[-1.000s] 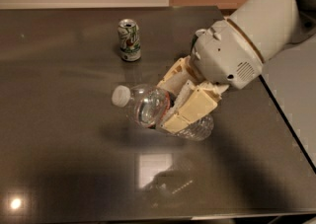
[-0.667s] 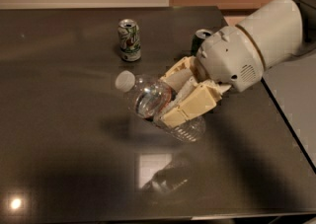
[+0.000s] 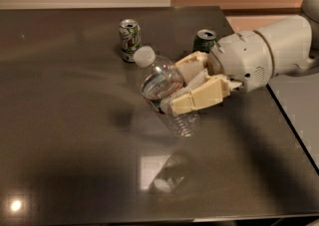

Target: Place water bottle upright

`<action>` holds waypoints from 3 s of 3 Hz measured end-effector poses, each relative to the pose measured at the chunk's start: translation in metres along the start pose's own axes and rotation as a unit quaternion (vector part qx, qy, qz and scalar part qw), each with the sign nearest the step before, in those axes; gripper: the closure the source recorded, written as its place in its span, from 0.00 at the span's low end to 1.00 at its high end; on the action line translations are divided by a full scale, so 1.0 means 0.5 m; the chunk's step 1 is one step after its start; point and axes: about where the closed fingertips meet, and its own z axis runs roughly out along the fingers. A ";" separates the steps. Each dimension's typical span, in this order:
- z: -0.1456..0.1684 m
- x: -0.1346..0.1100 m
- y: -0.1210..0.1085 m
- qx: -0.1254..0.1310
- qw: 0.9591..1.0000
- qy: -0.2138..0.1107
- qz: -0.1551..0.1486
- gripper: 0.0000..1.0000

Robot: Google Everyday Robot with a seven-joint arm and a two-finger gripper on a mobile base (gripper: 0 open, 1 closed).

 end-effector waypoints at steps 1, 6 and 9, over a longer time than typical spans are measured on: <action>-0.023 0.012 -0.010 0.007 0.999 -0.035 -0.002 1.00; -0.101 0.119 -0.082 0.029 0.990 -0.138 0.030 1.00; -0.123 0.144 -0.119 0.035 0.980 -0.193 0.032 0.82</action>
Offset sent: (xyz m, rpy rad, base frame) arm 0.0286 -0.0433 -0.0213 0.1966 0.0382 -0.0681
